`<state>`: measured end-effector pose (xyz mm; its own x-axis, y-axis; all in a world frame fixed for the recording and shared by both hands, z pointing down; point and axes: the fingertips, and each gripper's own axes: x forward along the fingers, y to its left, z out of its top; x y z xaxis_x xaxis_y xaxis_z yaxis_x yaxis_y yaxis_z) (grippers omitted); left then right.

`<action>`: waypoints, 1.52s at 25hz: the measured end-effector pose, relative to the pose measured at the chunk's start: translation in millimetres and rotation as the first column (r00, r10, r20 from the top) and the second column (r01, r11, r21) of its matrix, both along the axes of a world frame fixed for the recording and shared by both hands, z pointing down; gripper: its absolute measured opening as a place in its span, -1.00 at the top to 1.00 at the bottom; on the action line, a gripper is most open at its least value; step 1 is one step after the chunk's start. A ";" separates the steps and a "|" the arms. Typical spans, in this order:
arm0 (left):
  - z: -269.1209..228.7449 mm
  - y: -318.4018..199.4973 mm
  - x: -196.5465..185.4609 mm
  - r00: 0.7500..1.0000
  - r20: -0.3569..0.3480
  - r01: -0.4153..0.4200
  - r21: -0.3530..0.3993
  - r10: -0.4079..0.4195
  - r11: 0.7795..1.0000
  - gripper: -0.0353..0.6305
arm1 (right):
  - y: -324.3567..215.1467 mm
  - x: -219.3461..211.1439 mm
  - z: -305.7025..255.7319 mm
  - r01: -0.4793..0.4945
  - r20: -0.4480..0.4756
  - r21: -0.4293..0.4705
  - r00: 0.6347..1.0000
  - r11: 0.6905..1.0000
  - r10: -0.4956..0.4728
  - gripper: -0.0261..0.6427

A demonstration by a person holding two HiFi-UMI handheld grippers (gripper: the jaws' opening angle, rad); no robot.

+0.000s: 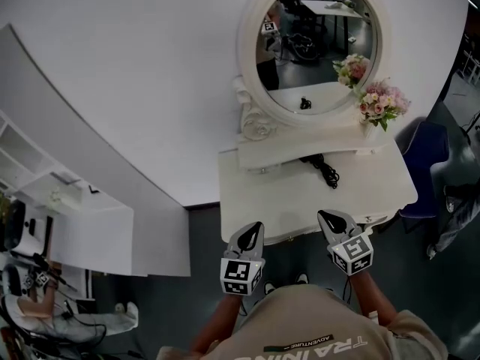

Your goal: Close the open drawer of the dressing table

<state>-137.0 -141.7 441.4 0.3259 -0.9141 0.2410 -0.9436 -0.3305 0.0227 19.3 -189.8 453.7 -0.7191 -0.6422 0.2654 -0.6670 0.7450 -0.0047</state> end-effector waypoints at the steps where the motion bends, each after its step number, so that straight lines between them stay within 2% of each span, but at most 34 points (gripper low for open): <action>1: -4.3 -0.5 1.0 1.000 -0.014 -0.004 0.007 0.004 1.000 0.84 | 1.3 -2.3 -7.4 0.012 -0.001 0.021 1.000 1.000 -0.012 0.91; 6: -40.8 -10.6 2.3 0.999 -0.053 -0.009 0.078 0.013 0.997 0.84 | -2.8 -10.1 -49.4 0.033 0.025 0.110 0.999 0.993 -0.036 0.91; 9: -63.3 -15.9 -2.5 0.998 -0.056 0.000 0.121 0.007 0.993 0.84 | -7.6 -12.8 -67.6 0.027 0.037 0.133 0.999 0.991 -0.032 0.92; 12: -77.1 -17.0 -9.9 0.998 -0.055 0.017 0.137 -0.009 0.990 0.84 | -8.5 -15.4 -79.1 0.038 0.054 0.143 0.997 0.989 -0.046 0.92; 19: -106.8 -10.9 -24.2 0.996 -0.075 0.050 0.168 -0.038 0.985 0.84 | -1.3 -25.3 -109.9 0.123 0.016 0.256 0.991 0.959 -0.131 0.92; 27: -124.9 -6.1 -34.9 0.995 -0.059 0.088 0.190 -0.078 0.978 0.84 | -5.2 -25.4 -136.2 0.090 0.075 0.274 0.991 0.958 -0.115 0.92; 38: -126.4 -7.6 -25.2 0.999 -0.028 0.049 0.190 -0.045 0.980 0.84 | 4.7 -31.3 -137.8 0.084 0.084 0.270 0.990 0.959 -0.111 0.91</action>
